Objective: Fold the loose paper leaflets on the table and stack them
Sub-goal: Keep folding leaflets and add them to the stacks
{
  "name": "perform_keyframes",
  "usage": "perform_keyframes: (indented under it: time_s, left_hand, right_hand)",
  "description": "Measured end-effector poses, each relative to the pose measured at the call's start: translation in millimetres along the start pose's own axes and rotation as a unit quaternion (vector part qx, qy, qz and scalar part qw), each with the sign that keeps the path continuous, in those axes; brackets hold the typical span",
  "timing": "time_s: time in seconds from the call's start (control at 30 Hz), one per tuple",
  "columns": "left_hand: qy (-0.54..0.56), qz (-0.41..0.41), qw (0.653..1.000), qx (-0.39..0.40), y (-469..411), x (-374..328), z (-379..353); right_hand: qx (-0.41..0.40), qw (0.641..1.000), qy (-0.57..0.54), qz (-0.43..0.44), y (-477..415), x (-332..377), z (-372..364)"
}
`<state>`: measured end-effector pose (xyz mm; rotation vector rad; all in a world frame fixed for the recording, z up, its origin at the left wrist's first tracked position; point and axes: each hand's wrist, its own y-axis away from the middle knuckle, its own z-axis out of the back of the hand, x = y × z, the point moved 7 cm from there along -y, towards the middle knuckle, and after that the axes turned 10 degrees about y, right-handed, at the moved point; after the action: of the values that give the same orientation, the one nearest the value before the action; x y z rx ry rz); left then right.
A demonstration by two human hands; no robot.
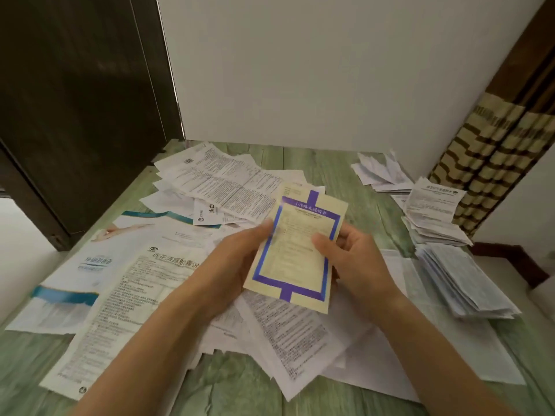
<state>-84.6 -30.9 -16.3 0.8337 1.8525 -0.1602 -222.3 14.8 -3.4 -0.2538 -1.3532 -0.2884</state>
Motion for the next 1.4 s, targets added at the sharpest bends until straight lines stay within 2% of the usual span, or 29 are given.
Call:
perform_keyframes:
  time_s: [0.1, 0.23, 0.47, 0.63, 0.73, 0.83, 1.0, 1.17, 1.4]
  left_hand:
    - [-0.05, -0.039, 0.997, -0.033, -2.5, -2.6, 9.4]
    - [-0.054, -0.075, 0.994, -0.062, -3.4, -8.8, 15.8]
    - [0.023, -0.05, 0.998, -0.036, -1.9, -4.1, 12.6]
    - [0.116, 0.001, 0.993, 0.008, -3.6, 1.6, 8.0]
    - [0.014, -0.019, 1.0, 0.014, -5.0, 4.5, 8.3]
    - [-0.056, -0.071, 0.995, -0.037, -5.3, 0.4, 18.6]
    - [-0.085, -0.137, 0.985, -0.07, -4.6, -7.4, 24.5]
    - [-0.13, -0.161, 0.975, -0.084, -1.9, -7.7, 20.4]
    - [-0.1, -0.166, 0.98, -0.054, -2.9, -7.8, 18.0]
  right_hand:
    - [0.041, 0.998, -0.047, -0.007, 4.0, -4.1, -5.5]
    - [0.108, 0.991, -0.066, -0.034, 10.6, -5.7, -15.8]
    - [0.068, 0.99, -0.097, -0.076, 13.8, -10.7, -12.8]
    - [0.055, 0.995, -0.067, -0.043, 14.5, -3.8, -6.7]
    - [0.049, 0.998, -0.042, -0.015, 16.2, -2.5, -6.5]
    - [0.081, 0.997, -0.014, 0.01, 15.4, -0.3, -10.7]
    - [0.099, 0.99, -0.102, -0.008, 10.3, -4.0, -9.6]
    - [0.064, 0.997, -0.029, -0.021, 13.5, -8.1, -11.6]
    - [0.024, 0.998, -0.056, -0.022, 10.0, -9.5, -5.1]
